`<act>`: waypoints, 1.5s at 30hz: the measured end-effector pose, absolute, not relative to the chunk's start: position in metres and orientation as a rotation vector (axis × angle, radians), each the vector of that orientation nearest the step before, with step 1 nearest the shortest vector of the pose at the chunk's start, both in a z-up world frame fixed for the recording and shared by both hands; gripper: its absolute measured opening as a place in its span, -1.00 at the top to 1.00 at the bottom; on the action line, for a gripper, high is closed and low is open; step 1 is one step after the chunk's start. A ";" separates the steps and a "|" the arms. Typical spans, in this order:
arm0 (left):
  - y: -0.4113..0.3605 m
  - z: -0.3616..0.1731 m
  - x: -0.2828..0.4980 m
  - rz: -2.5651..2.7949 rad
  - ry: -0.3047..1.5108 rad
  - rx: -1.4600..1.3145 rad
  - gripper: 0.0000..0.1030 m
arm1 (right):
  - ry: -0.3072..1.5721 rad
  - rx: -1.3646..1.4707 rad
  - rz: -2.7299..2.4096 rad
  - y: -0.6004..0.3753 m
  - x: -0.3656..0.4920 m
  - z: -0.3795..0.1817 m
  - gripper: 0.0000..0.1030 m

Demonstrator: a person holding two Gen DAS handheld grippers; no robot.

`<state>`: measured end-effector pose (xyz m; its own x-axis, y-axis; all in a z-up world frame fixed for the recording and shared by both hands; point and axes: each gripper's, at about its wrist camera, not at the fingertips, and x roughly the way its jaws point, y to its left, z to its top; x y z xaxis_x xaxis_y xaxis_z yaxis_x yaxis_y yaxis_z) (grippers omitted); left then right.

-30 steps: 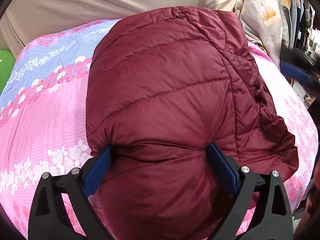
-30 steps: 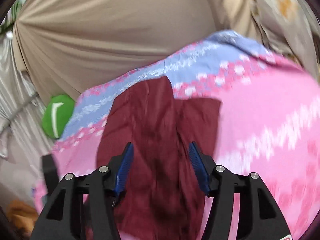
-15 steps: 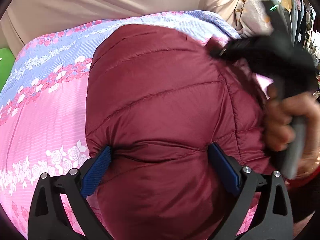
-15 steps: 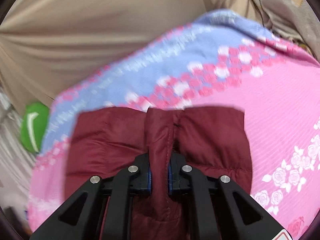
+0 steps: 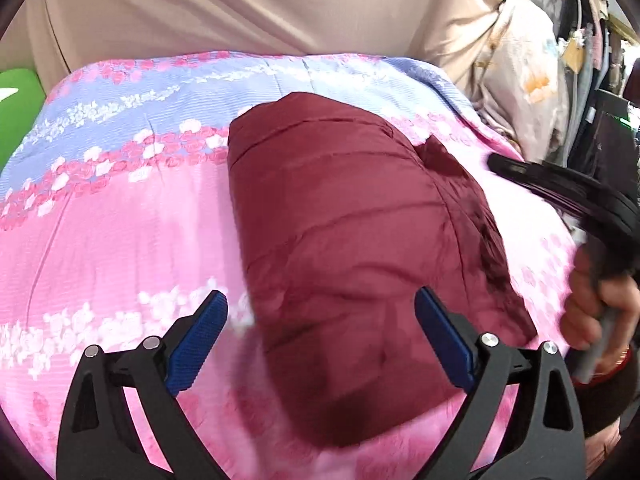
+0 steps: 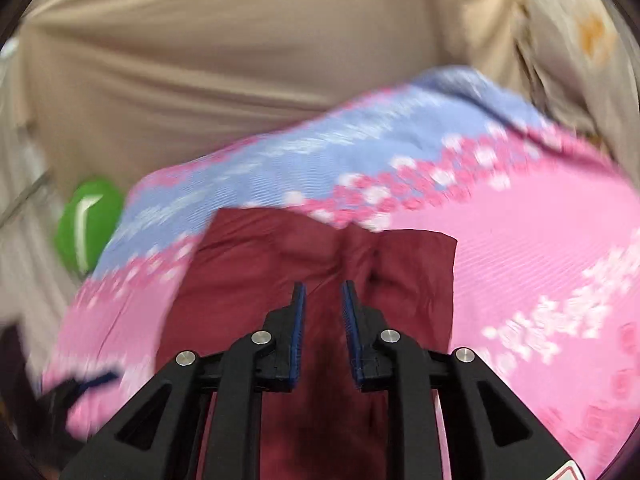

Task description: Fold large clothes

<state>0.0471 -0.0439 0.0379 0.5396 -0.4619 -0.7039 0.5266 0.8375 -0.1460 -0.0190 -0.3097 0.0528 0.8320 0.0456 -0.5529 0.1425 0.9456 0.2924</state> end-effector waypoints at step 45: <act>-0.077 -0.004 0.077 -0.603 0.922 0.075 -0.80 | 0.846 0.376 -0.205 -0.331 0.031 -0.031 0.90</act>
